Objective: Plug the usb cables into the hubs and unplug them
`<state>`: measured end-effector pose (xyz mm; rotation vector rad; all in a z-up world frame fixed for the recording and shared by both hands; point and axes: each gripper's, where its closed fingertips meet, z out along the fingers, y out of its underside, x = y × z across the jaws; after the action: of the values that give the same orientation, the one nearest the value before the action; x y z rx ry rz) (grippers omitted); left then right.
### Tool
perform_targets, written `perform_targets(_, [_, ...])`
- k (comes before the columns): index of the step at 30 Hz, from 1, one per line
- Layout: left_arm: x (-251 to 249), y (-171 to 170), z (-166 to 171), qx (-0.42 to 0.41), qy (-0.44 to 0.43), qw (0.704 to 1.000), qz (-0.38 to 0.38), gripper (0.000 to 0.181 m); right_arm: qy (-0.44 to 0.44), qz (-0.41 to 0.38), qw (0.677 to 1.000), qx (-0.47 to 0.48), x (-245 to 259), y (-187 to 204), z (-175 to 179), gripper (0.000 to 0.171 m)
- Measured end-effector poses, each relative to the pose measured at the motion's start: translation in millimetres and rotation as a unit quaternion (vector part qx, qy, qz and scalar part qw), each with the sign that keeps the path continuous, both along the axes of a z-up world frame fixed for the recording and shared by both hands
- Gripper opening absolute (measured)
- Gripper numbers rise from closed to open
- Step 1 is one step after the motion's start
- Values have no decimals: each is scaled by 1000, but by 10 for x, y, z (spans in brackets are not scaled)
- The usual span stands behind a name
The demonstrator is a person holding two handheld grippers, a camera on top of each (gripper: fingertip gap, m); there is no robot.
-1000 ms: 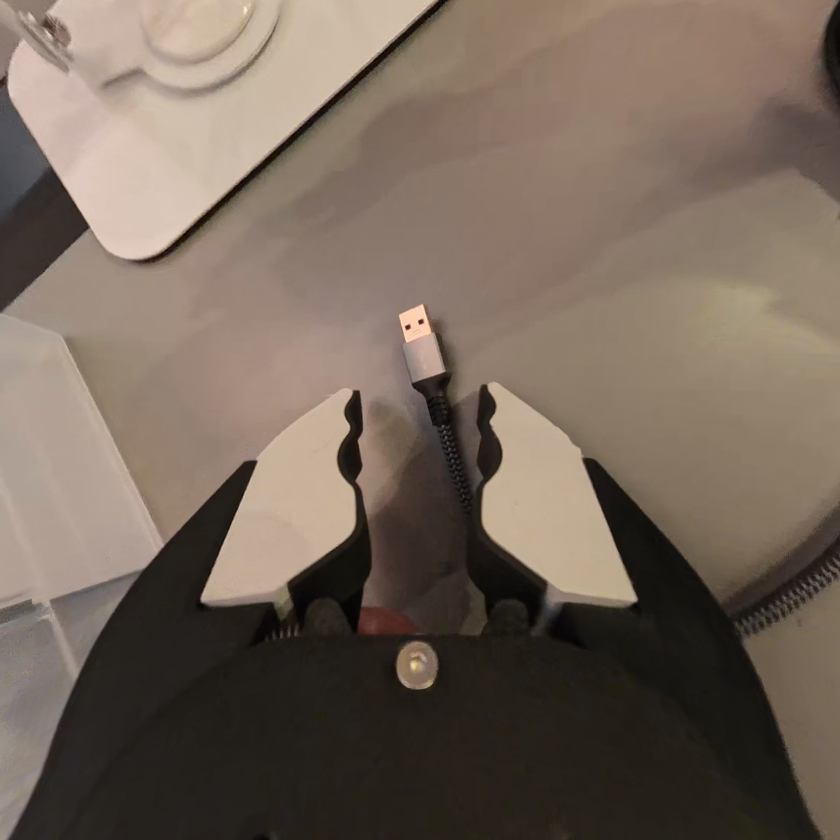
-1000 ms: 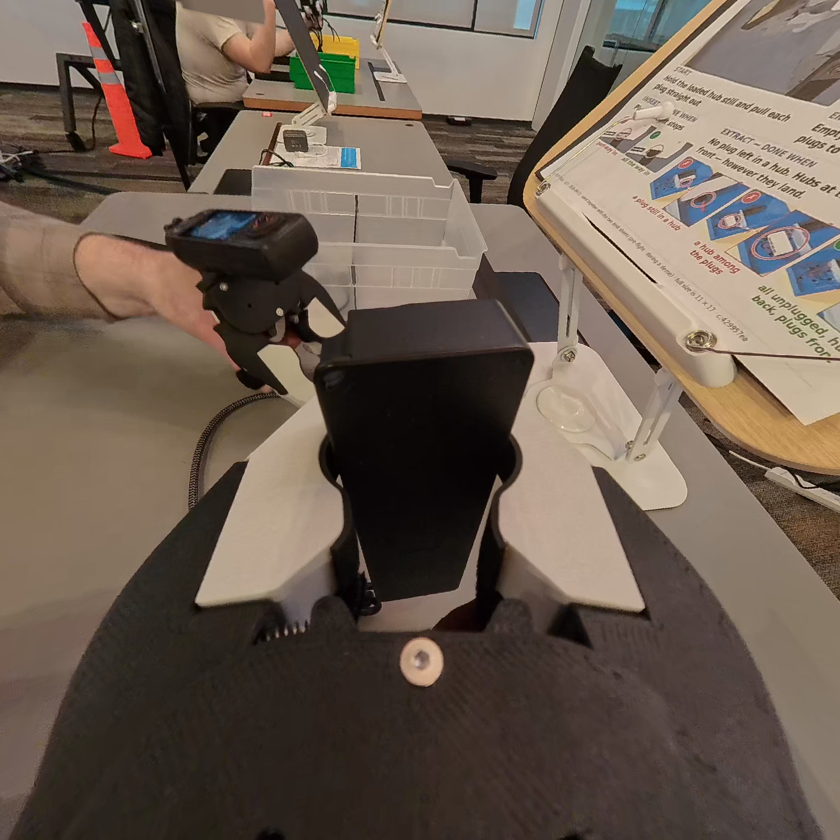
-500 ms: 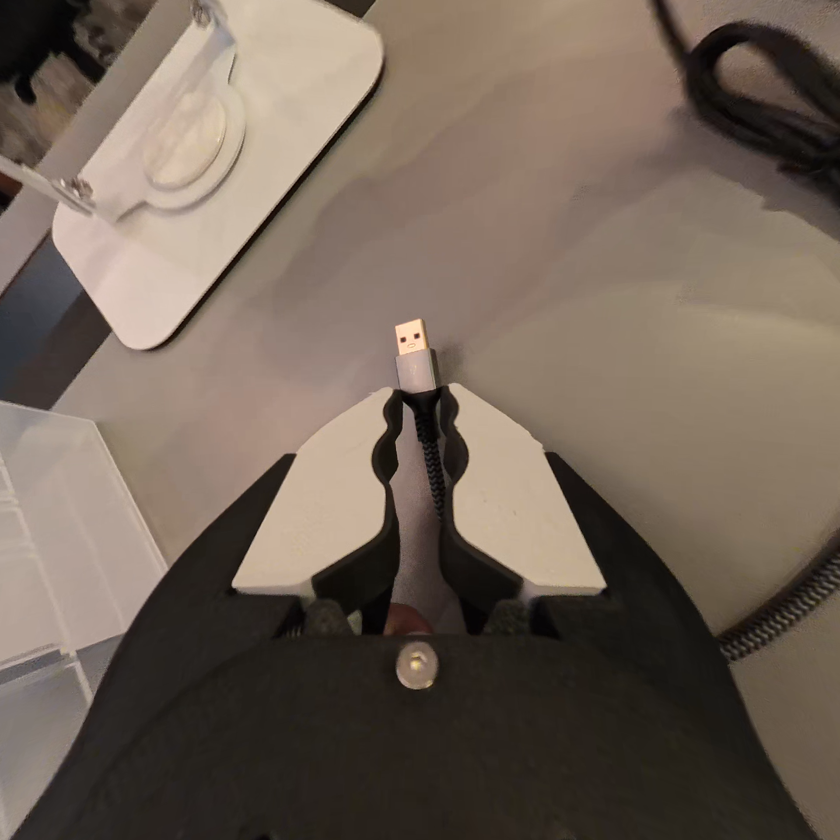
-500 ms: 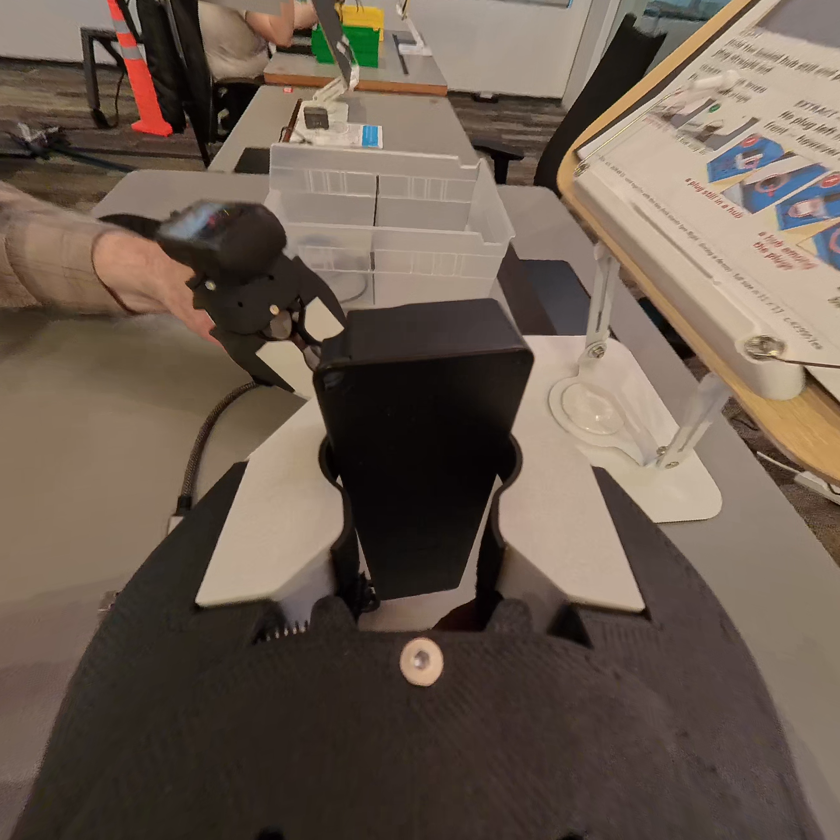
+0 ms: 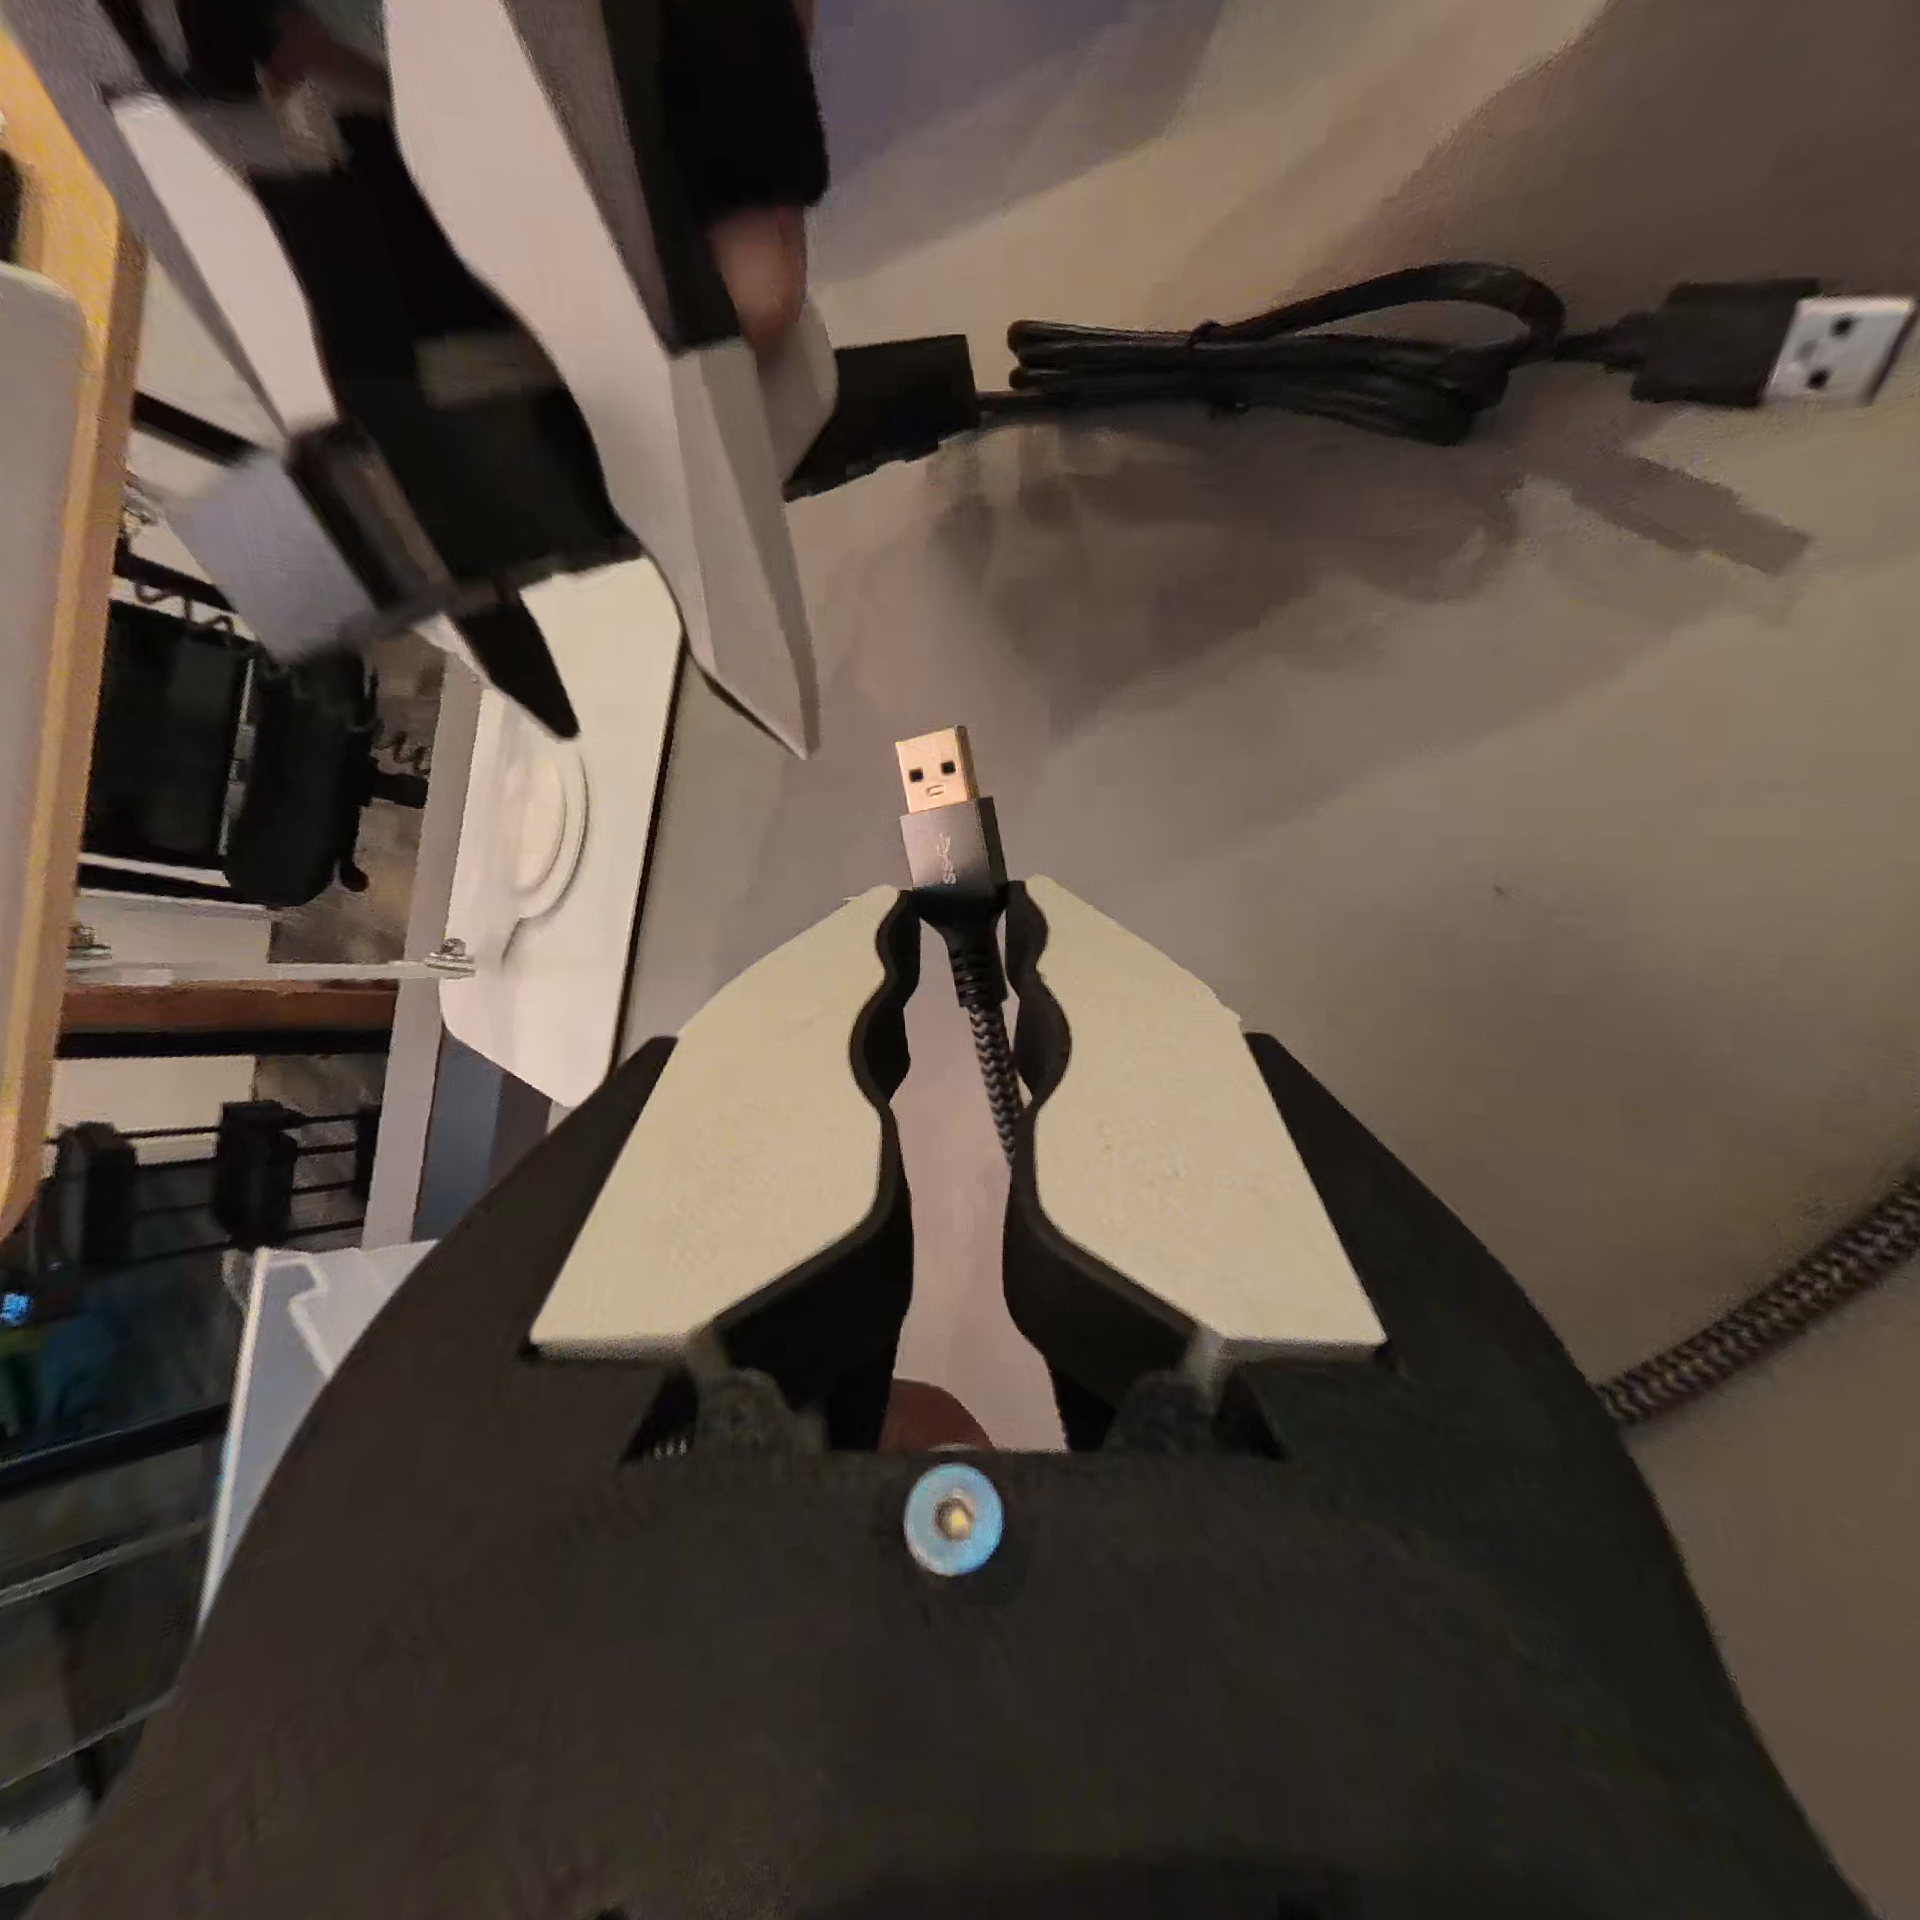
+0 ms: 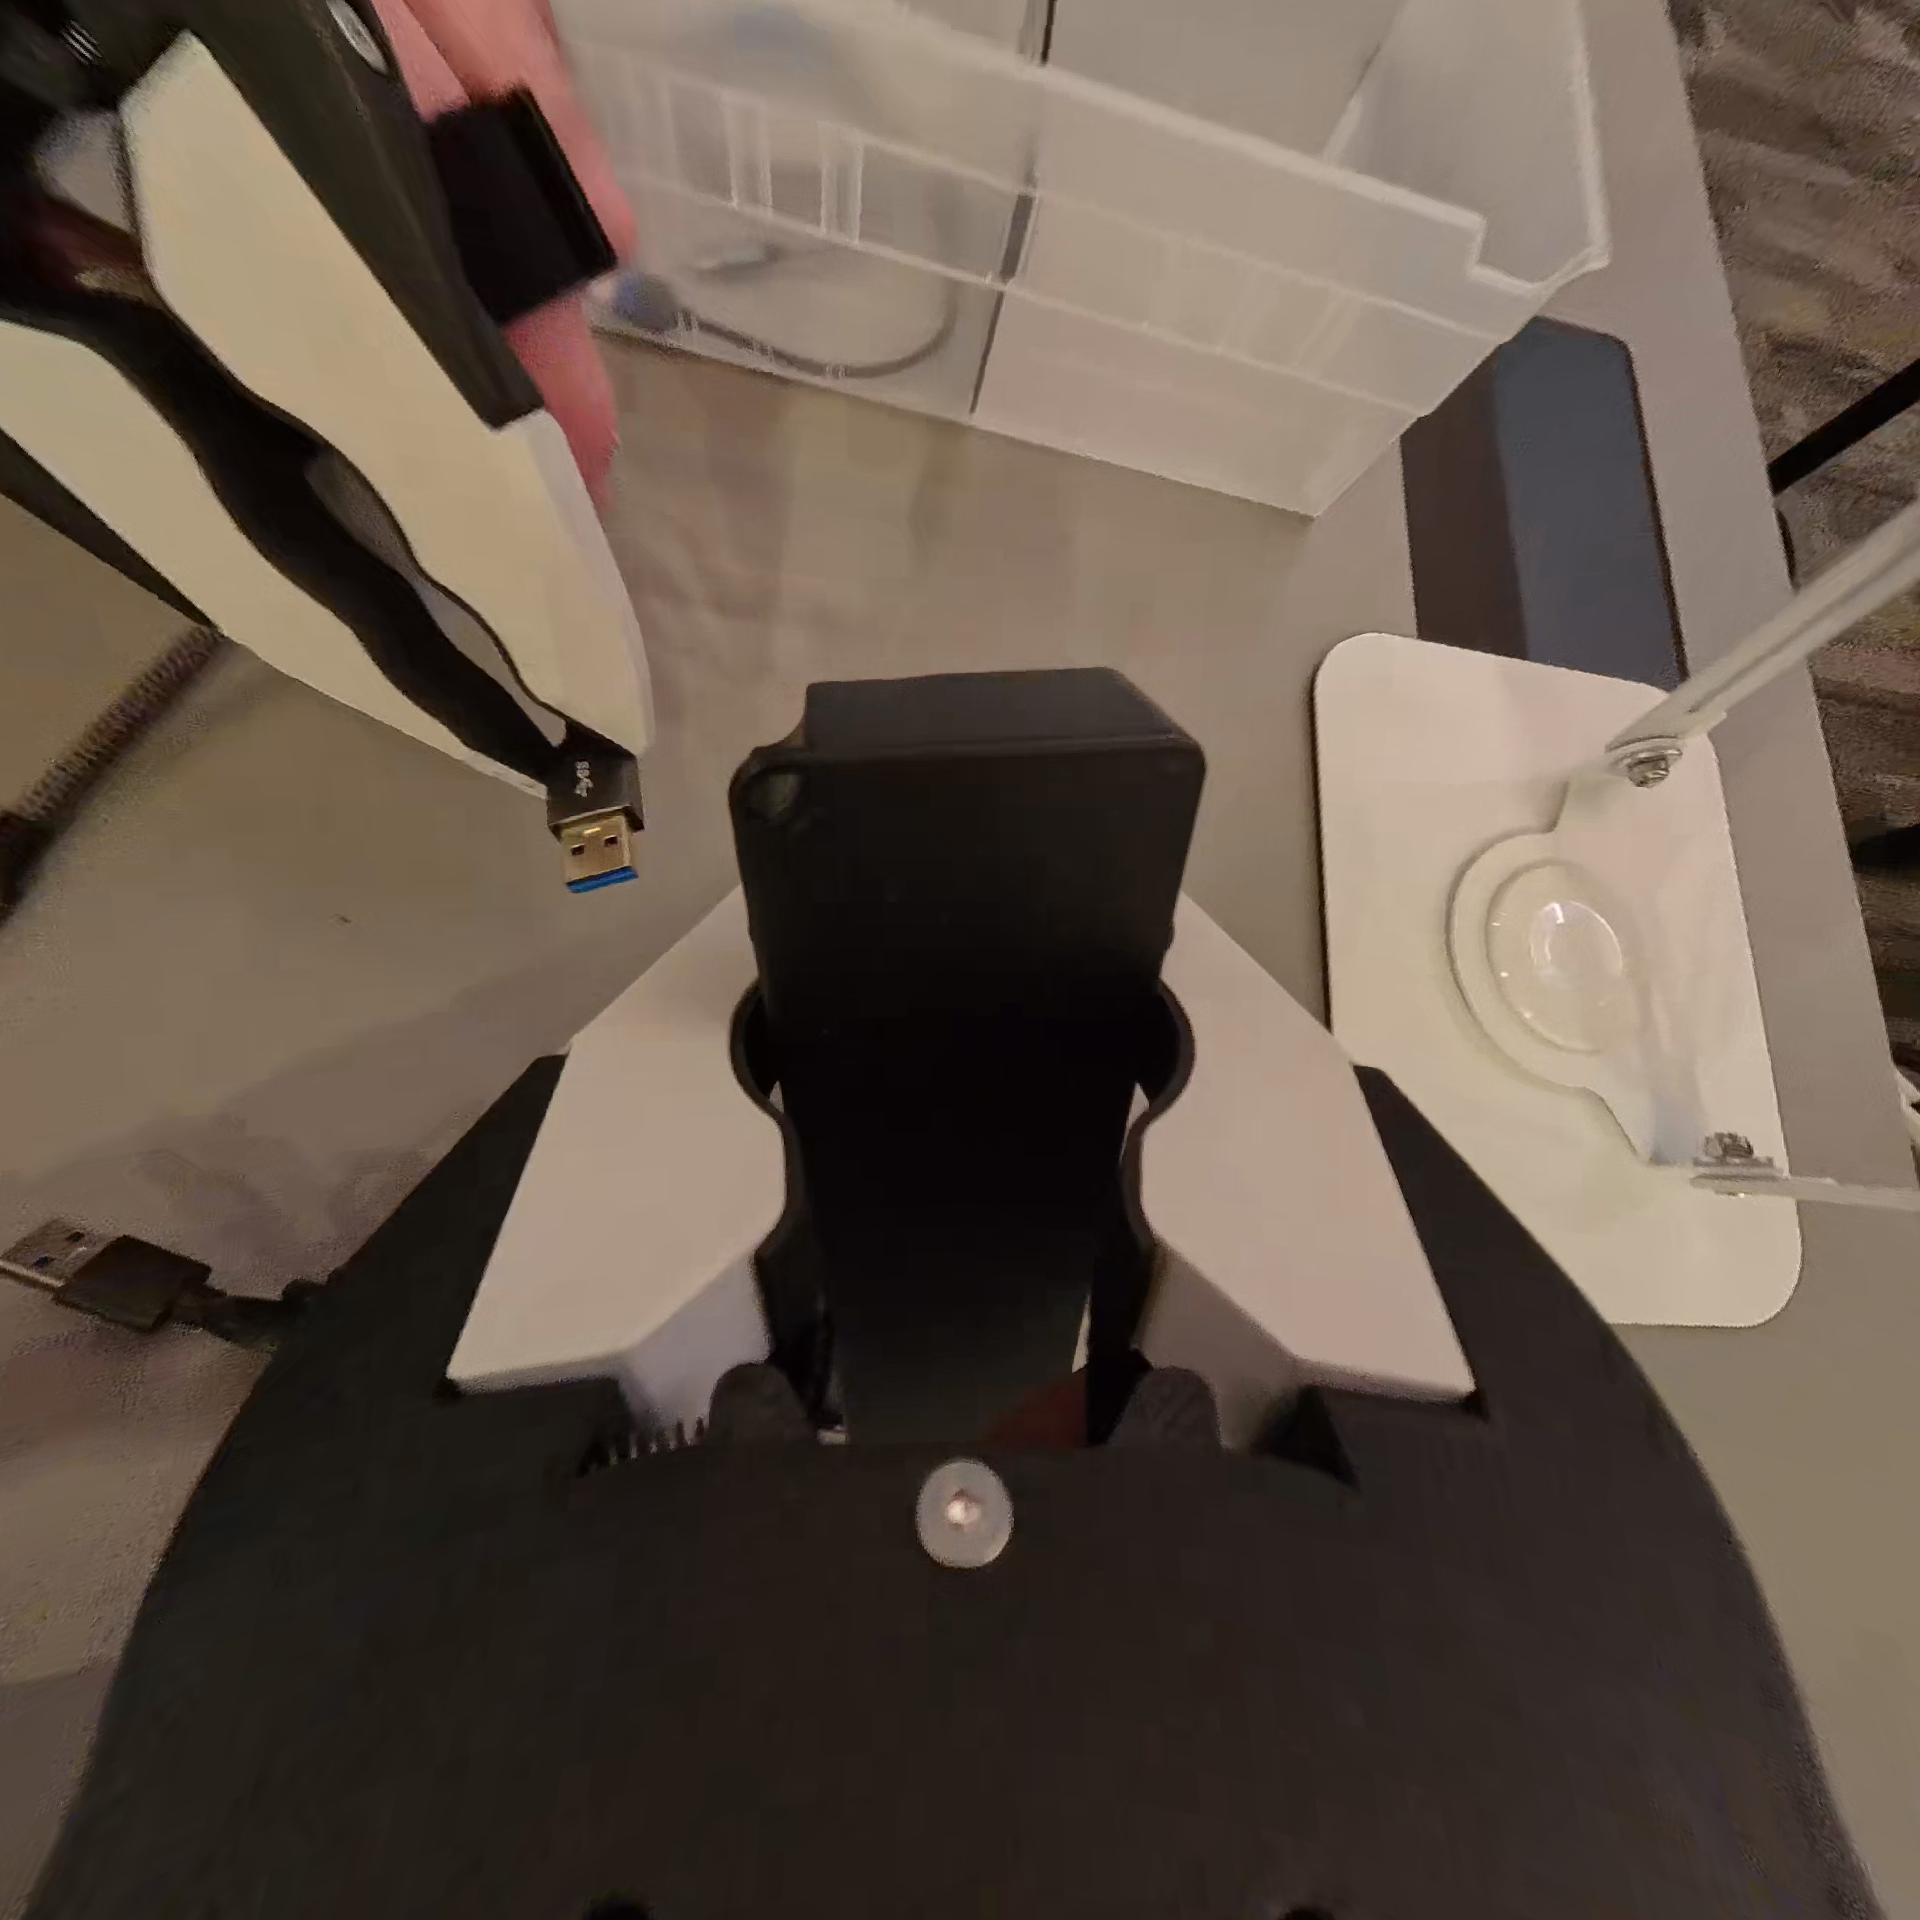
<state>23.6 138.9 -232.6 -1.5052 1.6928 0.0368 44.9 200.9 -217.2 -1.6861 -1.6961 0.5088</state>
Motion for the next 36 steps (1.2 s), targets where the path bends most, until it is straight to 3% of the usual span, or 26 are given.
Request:
perform_targets(5, [-20,-279,-37,7,8,997,-75,16,-57,15,998,-19,-150,-75,-333,63])
perform_targets(11, [-54,-405,-34,25,2,994,-108,16,-115,31,991,-57,-204,-172,-759,63])
perform_targets(20, [-50,-239,73,41,-2,993,-114,16,-115,35,990,-69,-187,-214,-785,67])
perform_targets(24, [-55,-183,103,42,7,992,-119,16,-94,34,994,-46,-156,-177,-636,76])
perform_targets(31, [-74,56,446,46,10,993,-105,16,21,45,999,15,27,-237,269,41])
perform_targets(36, [-81,264,612,38,10,995,-87,16,73,74,992,69,7,-443,749,39])
